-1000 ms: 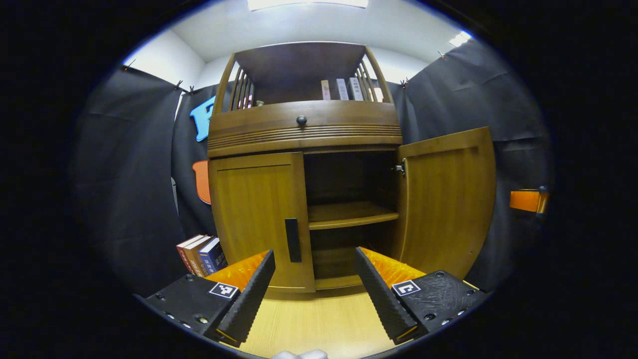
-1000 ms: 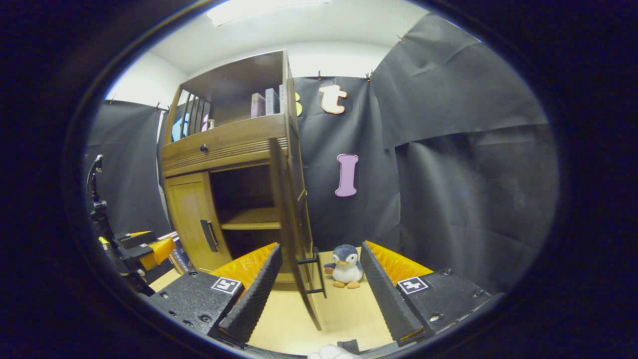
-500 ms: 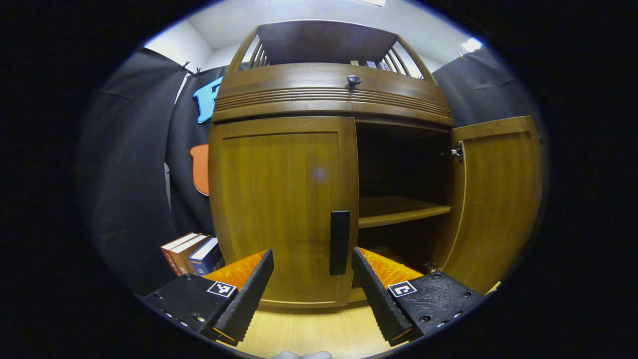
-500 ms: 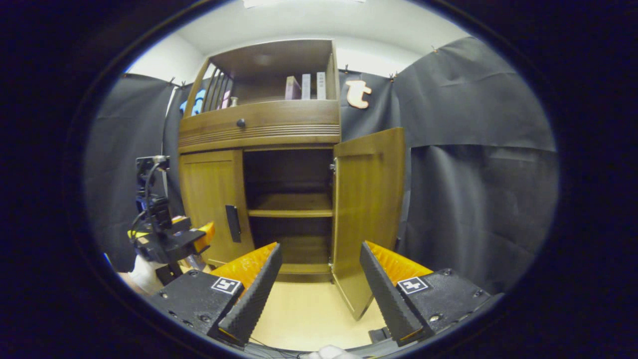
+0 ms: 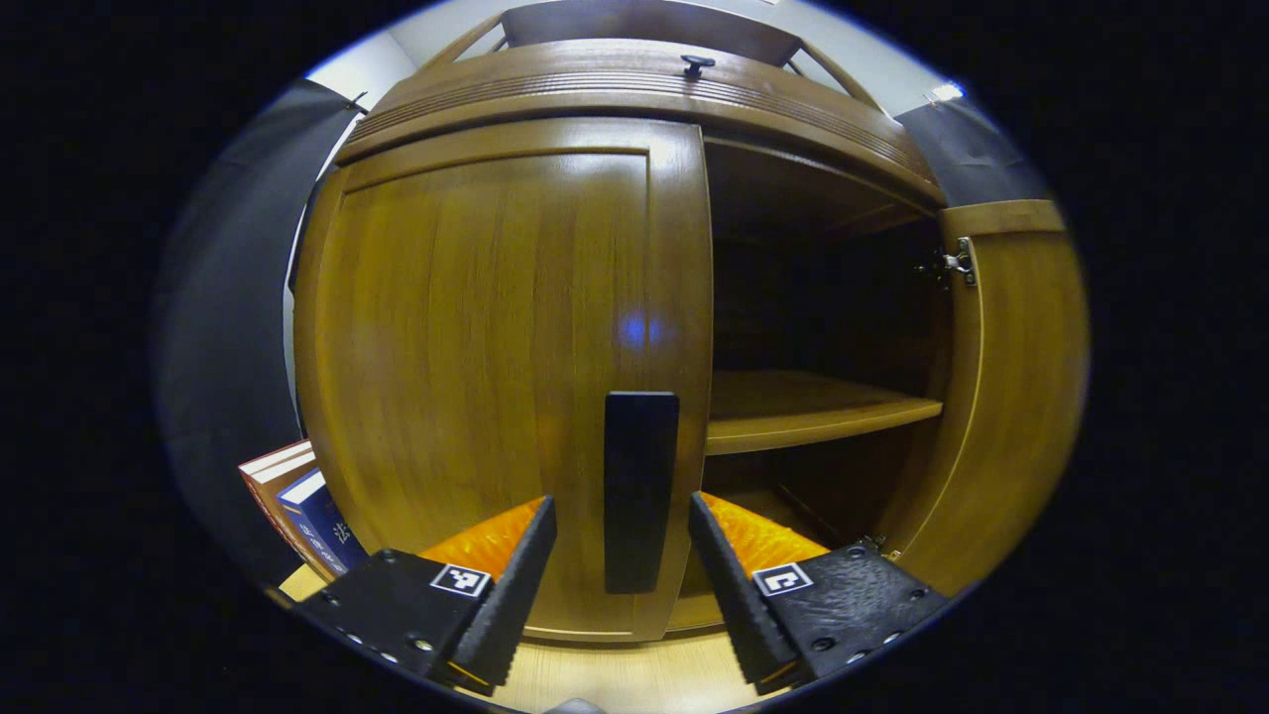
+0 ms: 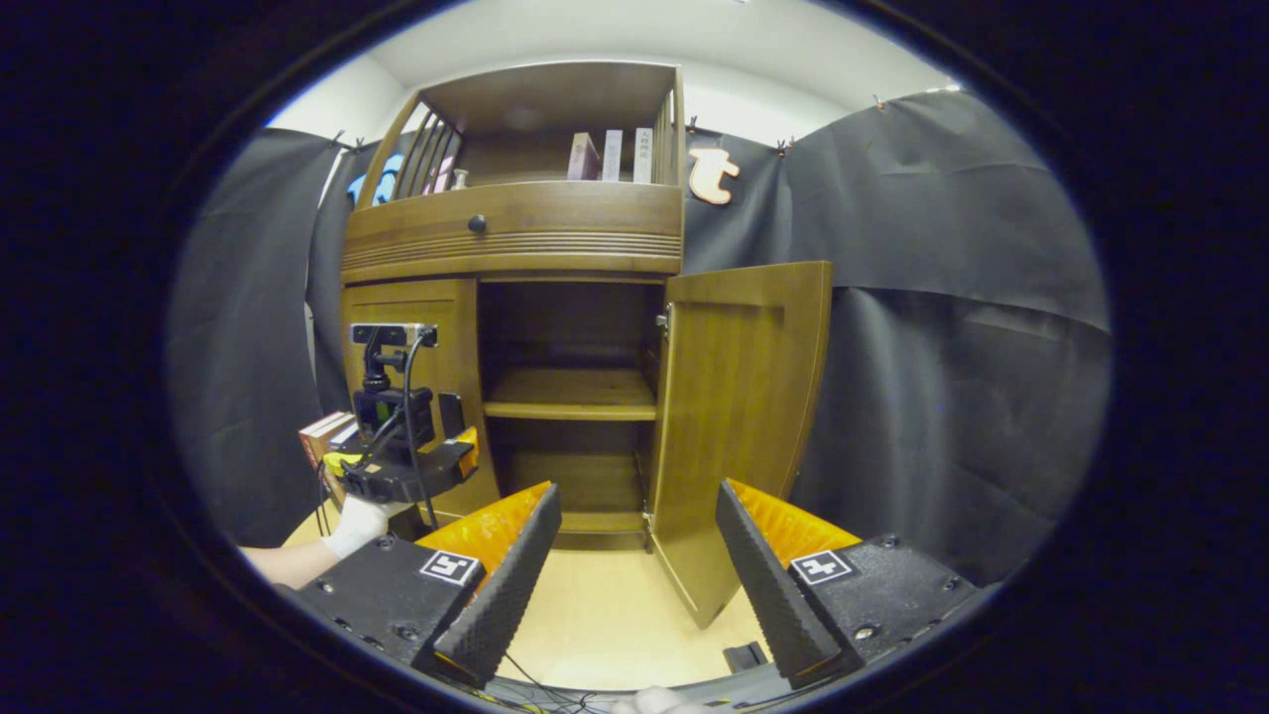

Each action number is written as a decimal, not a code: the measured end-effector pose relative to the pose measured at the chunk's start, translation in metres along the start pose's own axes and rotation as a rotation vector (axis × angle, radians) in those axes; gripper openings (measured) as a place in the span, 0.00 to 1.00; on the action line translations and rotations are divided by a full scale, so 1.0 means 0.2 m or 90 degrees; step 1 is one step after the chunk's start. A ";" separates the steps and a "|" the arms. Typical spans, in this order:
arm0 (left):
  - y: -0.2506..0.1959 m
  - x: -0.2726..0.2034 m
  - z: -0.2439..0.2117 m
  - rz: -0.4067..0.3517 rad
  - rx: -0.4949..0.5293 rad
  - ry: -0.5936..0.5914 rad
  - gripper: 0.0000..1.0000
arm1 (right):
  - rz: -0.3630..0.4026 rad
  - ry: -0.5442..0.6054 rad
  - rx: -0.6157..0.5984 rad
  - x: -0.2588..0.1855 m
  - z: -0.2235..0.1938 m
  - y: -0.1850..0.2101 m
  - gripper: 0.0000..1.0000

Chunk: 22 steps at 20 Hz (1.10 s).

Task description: Open the right door of the double-door shoe cabinet with the right hand, and open the left door with the left hand.

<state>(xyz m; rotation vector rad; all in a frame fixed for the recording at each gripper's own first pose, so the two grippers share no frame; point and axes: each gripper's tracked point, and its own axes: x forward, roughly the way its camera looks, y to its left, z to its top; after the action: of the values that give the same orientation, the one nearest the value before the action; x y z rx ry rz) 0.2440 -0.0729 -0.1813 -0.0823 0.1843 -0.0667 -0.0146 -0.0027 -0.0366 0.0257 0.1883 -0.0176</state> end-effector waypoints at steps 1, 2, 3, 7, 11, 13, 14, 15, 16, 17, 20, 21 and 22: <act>0.00 0.02 0.00 0.001 0.003 0.004 0.78 | -0.005 0.003 0.000 0.00 -0.01 -0.02 0.99; 0.01 0.05 -0.02 -0.003 0.006 0.008 0.70 | -0.011 0.008 0.000 0.00 -0.02 -0.03 0.99; -0.01 0.07 -0.03 -0.009 -0.001 0.015 0.56 | -0.016 0.012 -0.001 0.00 -0.03 -0.04 0.99; -0.04 0.05 -0.03 -0.030 -0.035 0.019 0.36 | -0.023 0.018 0.004 -0.03 -0.06 -0.05 1.00; -0.04 0.04 -0.04 -0.041 -0.005 0.019 0.27 | -0.019 0.015 0.001 -0.04 -0.07 -0.03 1.00; -0.04 0.00 -0.04 -0.054 -0.004 0.020 0.27 | -0.014 0.012 -0.001 -0.05 -0.07 -0.01 0.99; -0.03 -0.02 -0.04 -0.058 0.000 0.016 0.27 | -0.012 0.012 -0.002 -0.06 -0.07 -0.03 1.00; -0.03 -0.05 -0.04 -0.062 0.006 0.014 0.27 | -0.011 0.012 -0.001 -0.06 -0.07 -0.02 1.00; -0.03 -0.07 -0.04 -0.066 0.010 0.013 0.27 | -0.010 0.011 0.000 -0.05 -0.07 -0.01 0.99; -0.02 -0.11 -0.04 -0.070 0.013 0.011 0.27 | -0.009 0.012 0.002 -0.05 -0.06 -0.01 1.00; 0.00 -0.20 -0.05 -0.089 0.021 0.004 0.27 | -0.003 0.013 0.005 -0.04 -0.07 0.03 1.00; 0.01 -0.23 -0.05 -0.093 0.019 0.002 0.27 | 0.001 0.012 0.006 -0.04 -0.06 0.04 1.00; 0.01 -0.27 -0.05 -0.096 0.017 -0.001 0.27 | 0.006 0.012 0.007 -0.04 -0.06 0.06 1.00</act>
<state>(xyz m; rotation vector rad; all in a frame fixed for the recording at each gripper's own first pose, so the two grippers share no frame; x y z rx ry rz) 0.1888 -0.0669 -0.1823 -0.0690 0.1759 -0.2193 -0.0243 0.0095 -0.0472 0.0373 0.2072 -0.0086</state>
